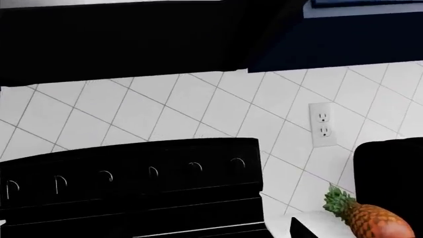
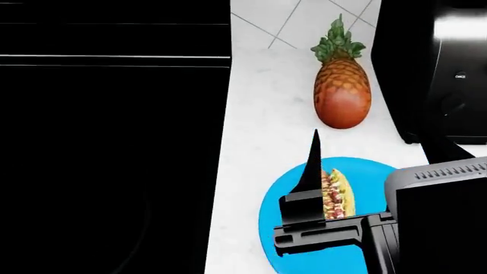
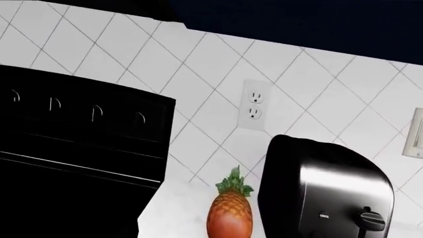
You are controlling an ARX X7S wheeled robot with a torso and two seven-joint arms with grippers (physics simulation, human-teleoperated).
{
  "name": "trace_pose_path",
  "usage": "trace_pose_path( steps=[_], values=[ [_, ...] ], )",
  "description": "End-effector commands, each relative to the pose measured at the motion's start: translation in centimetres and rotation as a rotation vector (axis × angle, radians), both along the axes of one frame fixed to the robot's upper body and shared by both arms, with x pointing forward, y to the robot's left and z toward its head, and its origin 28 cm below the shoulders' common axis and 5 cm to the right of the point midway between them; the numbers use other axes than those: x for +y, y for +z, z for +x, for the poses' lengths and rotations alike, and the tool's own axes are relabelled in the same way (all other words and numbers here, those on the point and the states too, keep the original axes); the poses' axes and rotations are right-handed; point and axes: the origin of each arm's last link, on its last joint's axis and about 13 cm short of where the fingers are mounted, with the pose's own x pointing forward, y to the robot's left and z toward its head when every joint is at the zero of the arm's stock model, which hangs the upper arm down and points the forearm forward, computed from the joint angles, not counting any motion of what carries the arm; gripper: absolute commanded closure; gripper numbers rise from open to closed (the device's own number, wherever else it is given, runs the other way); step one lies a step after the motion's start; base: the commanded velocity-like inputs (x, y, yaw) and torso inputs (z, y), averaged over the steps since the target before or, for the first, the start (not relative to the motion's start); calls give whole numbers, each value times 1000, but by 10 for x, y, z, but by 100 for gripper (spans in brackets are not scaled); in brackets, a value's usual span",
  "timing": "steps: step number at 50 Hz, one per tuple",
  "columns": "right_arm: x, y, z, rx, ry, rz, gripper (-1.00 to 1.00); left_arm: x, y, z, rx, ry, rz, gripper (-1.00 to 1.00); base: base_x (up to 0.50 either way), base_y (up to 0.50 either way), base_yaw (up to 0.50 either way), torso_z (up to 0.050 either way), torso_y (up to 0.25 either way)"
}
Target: Pick the hot dog from the counter and place it in the microwave.
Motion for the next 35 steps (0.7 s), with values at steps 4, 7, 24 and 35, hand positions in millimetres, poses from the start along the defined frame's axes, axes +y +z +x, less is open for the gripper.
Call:
trace_pose_path(
  steps=[4, 7, 24, 35],
  values=[
    [-4, 9, 6, 97, 6, -10, -100, 0, -1, -1, 1, 2, -10, -100, 40, 0, 0, 0, 3],
    [-9, 27, 13, 266, 18, -31, -100, -1, 0, -1, -3, 5, -13, -100, 0, 0, 0, 0, 0],
    [-14, 71, 75, 668, 4, -279, -100, -4, -1, -4, -13, 5, -40, -100, 0, 0, 0, 0, 0],
    [-7, 56, 102, 783, -2, -324, -100, -5, -1, -1, -19, -5, -49, -100, 0, 0, 0, 0, 0]
  ],
)
